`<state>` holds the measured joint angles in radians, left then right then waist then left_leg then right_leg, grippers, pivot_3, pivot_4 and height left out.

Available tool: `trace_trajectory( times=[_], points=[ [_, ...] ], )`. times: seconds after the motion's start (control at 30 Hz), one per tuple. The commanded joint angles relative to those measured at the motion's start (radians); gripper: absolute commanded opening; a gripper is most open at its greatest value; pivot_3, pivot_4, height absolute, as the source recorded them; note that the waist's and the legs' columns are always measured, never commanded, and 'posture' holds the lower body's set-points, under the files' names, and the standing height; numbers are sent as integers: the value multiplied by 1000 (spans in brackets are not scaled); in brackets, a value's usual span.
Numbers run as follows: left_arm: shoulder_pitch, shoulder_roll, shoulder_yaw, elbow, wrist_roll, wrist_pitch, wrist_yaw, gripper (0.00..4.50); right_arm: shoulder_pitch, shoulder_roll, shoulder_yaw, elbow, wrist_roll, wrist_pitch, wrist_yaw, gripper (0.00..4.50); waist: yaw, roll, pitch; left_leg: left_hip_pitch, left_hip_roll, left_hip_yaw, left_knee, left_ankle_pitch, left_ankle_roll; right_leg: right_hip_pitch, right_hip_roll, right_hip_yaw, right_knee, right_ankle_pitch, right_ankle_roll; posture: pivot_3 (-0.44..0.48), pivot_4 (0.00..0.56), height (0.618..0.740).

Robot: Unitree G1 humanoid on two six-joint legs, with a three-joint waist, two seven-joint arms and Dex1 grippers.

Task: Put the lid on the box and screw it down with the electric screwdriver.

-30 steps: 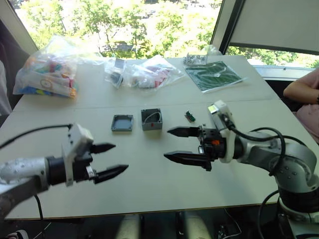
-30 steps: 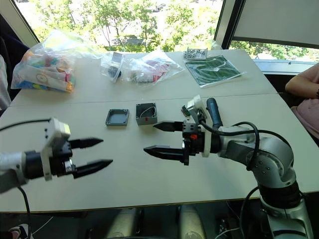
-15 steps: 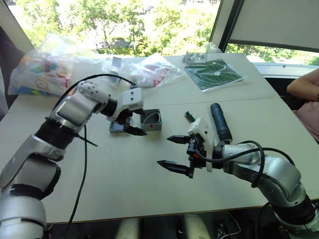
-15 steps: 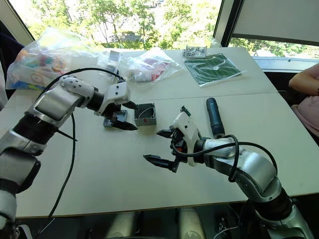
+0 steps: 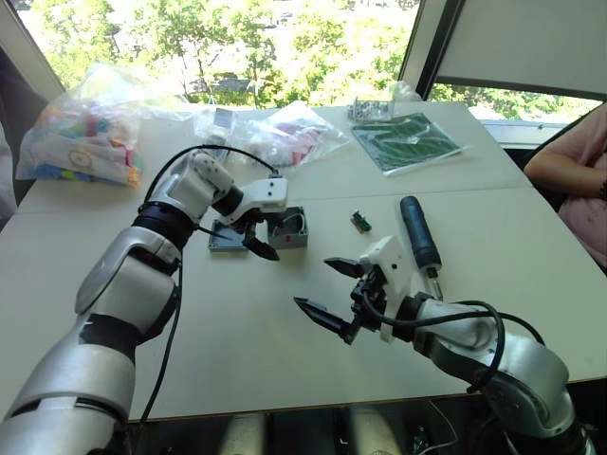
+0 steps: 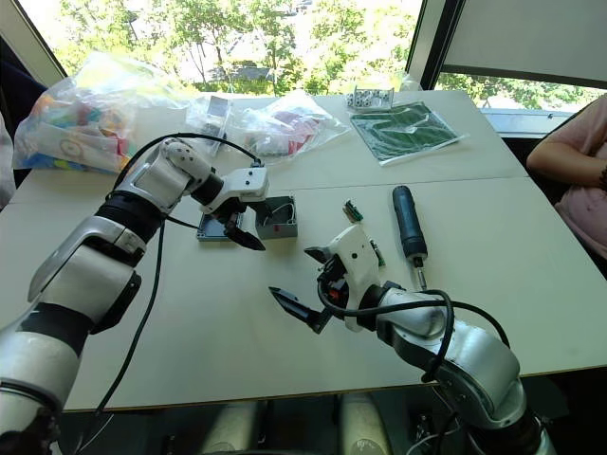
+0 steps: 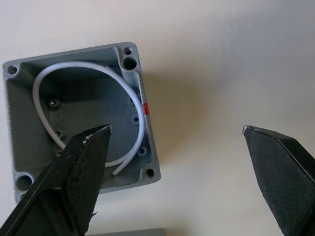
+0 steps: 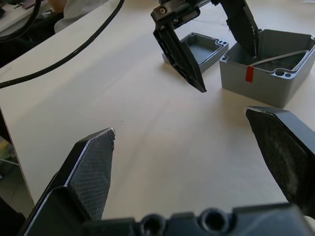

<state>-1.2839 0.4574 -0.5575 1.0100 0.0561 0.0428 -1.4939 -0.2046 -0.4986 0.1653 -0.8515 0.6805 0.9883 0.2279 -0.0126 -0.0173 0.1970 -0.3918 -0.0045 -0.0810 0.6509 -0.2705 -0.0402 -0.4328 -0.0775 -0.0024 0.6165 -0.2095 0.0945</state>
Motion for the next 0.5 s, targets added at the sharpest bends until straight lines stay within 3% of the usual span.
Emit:
trace_trajectory(
  times=[0.03, 0.3, 0.5],
  points=[
    [-40, -45, 43, 57, 33, -37, 36, 3247, -3, 9, -39, -49, -8, -12, -21, 4500, 2, 0, 0, 0, 0, 0, 0, 0, 0, 0, 0, 0, 0, 0, 0, 0, 150, 740],
    [-46, -75, 81, 125, 88, -80, 45, 155, -8, 19, -38, -50, -14, -8, -41, 4500, -4, 0, 0, 1, 0, -1, 1, 0, 0, 0, 0, 0, 2, 0, 1, 0, 150, 740],
    [-43, -76, 102, 140, 119, -77, 30, 53, -4, 4, -54, -40, -11, -13, -30, 4500, -2, 0, 0, 1, 0, -1, 2, 0, 0, 1, 0, 0, 3, 0, 1, 0, 150, 740]
  ],
)
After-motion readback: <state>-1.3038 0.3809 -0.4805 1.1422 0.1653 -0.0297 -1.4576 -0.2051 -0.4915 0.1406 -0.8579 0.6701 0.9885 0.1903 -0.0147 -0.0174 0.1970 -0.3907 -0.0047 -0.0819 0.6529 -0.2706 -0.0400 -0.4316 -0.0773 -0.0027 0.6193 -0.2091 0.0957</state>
